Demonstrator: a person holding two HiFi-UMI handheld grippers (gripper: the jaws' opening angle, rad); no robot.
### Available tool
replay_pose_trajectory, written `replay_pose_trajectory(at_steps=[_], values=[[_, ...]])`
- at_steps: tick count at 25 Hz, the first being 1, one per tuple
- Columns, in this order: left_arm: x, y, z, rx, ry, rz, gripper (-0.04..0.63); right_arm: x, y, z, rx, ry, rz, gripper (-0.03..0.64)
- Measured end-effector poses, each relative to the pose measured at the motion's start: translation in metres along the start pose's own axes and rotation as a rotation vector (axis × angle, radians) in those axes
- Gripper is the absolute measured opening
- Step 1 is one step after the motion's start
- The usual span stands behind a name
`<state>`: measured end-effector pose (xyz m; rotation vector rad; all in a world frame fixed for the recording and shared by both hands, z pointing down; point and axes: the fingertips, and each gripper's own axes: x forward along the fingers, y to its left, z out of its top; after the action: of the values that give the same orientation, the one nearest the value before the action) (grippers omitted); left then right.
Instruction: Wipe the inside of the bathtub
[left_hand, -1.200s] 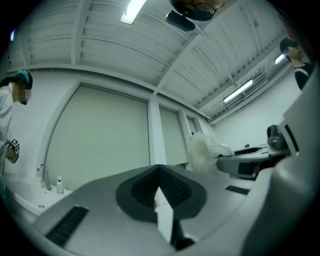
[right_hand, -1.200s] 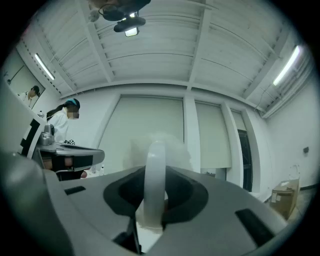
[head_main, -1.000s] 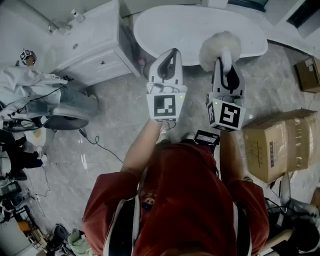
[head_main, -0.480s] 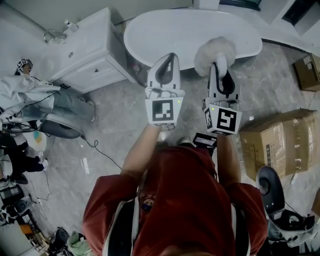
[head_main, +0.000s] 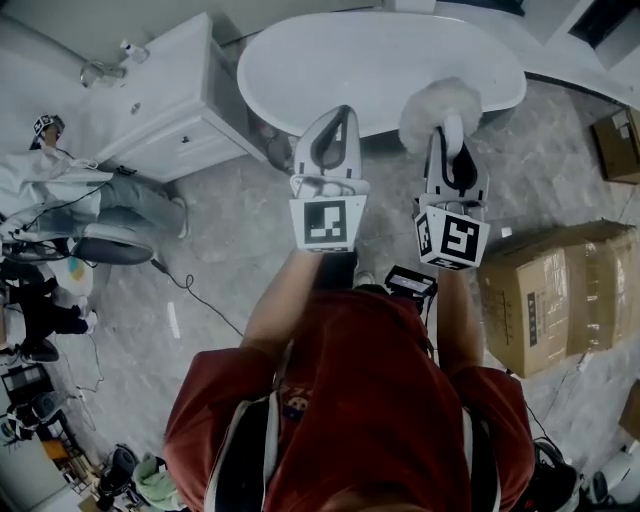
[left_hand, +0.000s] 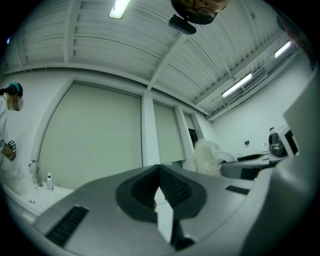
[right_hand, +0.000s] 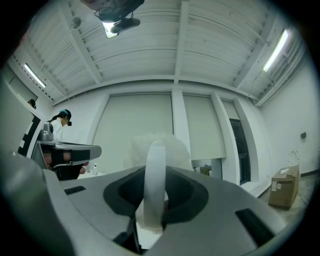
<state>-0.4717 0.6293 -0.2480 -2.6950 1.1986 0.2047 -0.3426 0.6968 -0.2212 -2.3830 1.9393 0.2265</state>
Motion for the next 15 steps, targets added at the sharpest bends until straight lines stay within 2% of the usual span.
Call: replay_pose_trajectory(at_steps=[3,7,15], values=[[0.020,0.004,-0.010,0.007,0.001,-0.012,0.015,0.019,-0.005,-0.009,-0.003,0.007,-0.003,0.098],[0.059,0.018,-0.027,-0.032,0.004,-0.024,0.015,0.059,-0.009,-0.017,-0.013,0.006,-0.017,0.098],[0.161,0.060,-0.054,-0.066,0.002,-0.014,0.015,0.173,-0.014,-0.031,-0.071,0.032,0.023,0.098]])
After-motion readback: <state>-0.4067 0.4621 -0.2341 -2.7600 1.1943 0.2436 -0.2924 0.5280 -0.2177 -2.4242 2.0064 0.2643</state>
